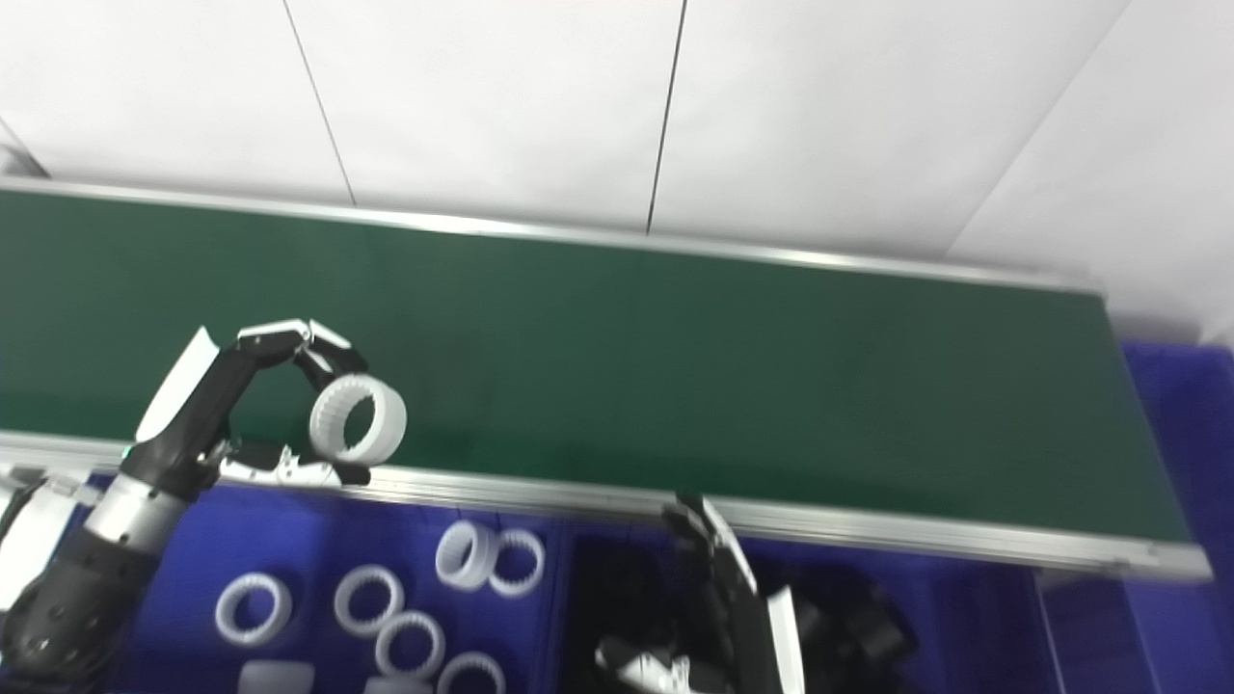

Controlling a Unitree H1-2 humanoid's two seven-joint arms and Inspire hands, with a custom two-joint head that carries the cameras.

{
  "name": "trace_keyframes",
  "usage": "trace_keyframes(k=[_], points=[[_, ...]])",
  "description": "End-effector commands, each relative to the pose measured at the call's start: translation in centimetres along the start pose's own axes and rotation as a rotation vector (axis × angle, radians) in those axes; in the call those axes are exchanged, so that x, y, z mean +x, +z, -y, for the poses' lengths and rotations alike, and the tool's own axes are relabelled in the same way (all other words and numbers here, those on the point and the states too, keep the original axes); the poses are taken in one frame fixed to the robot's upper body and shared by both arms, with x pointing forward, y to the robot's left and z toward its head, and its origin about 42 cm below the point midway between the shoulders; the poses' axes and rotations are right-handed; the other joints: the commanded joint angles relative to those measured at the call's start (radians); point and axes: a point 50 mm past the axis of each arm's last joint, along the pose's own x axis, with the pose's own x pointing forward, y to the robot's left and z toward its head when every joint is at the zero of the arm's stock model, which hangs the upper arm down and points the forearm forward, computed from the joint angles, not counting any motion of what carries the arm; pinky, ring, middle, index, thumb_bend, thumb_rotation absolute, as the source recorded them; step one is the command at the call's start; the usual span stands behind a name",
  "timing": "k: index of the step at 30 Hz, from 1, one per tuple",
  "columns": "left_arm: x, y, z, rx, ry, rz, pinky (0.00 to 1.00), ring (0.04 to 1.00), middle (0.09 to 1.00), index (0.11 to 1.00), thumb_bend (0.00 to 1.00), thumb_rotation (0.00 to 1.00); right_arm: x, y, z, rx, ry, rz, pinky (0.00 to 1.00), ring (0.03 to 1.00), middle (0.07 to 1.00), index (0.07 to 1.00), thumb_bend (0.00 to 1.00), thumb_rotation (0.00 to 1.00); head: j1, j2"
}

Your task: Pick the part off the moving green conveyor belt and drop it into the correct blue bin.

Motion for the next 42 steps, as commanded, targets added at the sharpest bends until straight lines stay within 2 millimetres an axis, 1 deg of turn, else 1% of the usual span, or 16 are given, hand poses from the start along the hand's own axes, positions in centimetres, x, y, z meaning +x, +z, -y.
trace_keyframes(k=[1,6,10,16,20,21,23,24,25,26,29,33,35,36,37,42], points=[[-0.4,1.0,0.5,-0.015,0.002,0.057,0.43,0.41,0.497,0.545,0.5,0.0,0.6,1.4,-0.1,0.017,-0.006,0.068,0.73,0.8,0.809,0.874,0.84,0.46,-0.004,0.01],[-3.3,0.6,3.9,-0.1,-0.091,-0.022,0.43,0.407,0.497,0.54,0.5,0.0,0.9,1.8,-0.1,0.028,-0.016,0.065,0.73,0.794,0.798,0.867,0.85,0.45,-0.013,0.025],[-4.9,-0.2,5.4,-0.123,-0.168,-0.066,0.46,0.421,0.497,0.537,0.5,0.0,0.9,1.8,0.0,0.028,-0.015,0.062,0.72,0.795,0.795,0.861,0.86,0.45,-0.012,0.023],[-6.0,-1.5,7.1,0.019,-0.296,-0.098,0.5,0.432,0.512,0.518,0.5,0.0,0.8,1.7,0.0,0.03,-0.016,0.055,0.73,0.796,0.797,0.866,0.86,0.44,-0.021,0.019],[-5.6,-1.5,7.4,0.132,-0.434,-0.093,0.55,0.437,0.511,0.518,0.5,0.0,0.8,1.7,-0.1,0.031,-0.024,0.047,0.74,0.8,0.801,0.865,0.86,0.44,-0.021,0.014],[-5.5,-1.4,7.4,0.152,-0.478,-0.093,0.64,0.637,0.681,0.507,0.5,0.03,0.7,1.7,-0.1,0.03,-0.026,0.045,0.74,0.801,0.802,0.864,0.86,0.44,-0.021,0.014],[-5.1,-1.5,7.4,0.161,-0.532,-0.101,0.75,0.809,0.83,0.501,0.5,0.05,0.7,1.7,-0.1,0.031,-0.028,0.043,0.74,0.802,0.801,0.865,0.86,0.44,-0.023,0.013],[-4.9,-1.4,7.4,0.172,-0.532,-0.099,0.81,0.885,0.908,0.627,0.54,0.04,0.7,1.7,-0.1,0.033,-0.027,0.043,0.75,0.803,0.799,0.866,0.86,0.44,-0.024,0.013],[-4.7,-1.3,7.4,0.181,-0.53,-0.097,0.84,0.918,0.945,0.739,0.57,0.03,0.7,1.7,-0.1,0.034,-0.027,0.042,0.75,0.804,0.799,0.866,0.86,0.44,-0.024,0.013],[-4.6,-1.3,7.4,0.168,-0.524,-0.079,0.91,0.956,0.974,0.678,0.56,0.04,0.7,1.7,-0.1,0.032,-0.028,0.04,0.75,0.803,0.799,0.866,0.86,0.44,-0.024,0.01],[-4.6,-1.5,7.4,0.105,-0.504,-0.048,0.98,0.993,0.996,0.524,0.53,0.07,0.7,1.7,-0.1,0.03,-0.031,0.036,0.75,0.799,0.797,0.866,0.86,0.44,-0.023,0.007],[-4.5,-1.4,7.4,-0.047,-0.487,-0.044,1.0,1.0,1.0,0.494,0.52,0.07,0.6,1.7,0.0,0.022,-0.022,0.03,0.73,0.795,0.801,0.87,0.85,0.44,-0.024,0.004],[-4.4,-1.3,7.5,-0.197,-0.471,-0.076,1.0,1.0,1.0,0.834,0.78,0.07,0.6,1.7,0.0,0.022,-0.016,0.024,0.73,0.795,0.804,0.872,0.85,0.44,-0.026,0.005],[-4.4,-1.2,7.6,-0.246,-0.467,-0.086,1.0,1.0,1.0,0.946,0.87,0.07,0.6,1.8,0.0,0.023,-0.014,0.023,0.73,0.796,0.804,0.873,0.85,0.43,-0.026,0.005],[-4.3,-1.0,7.8,-0.296,-0.465,-0.087,1.0,1.0,1.0,0.946,0.87,0.07,0.6,1.7,0.0,0.021,-0.014,0.02,0.73,0.796,0.804,0.873,0.85,0.43,-0.027,0.004],[-4.1,-0.5,8.5,-0.408,-0.477,-0.117,1.0,1.0,1.0,1.0,0.96,0.28,0.5,1.6,0.1,0.009,0.0,0.006,0.73,0.792,0.807,0.87,0.85,0.44,-0.032,0.002]])
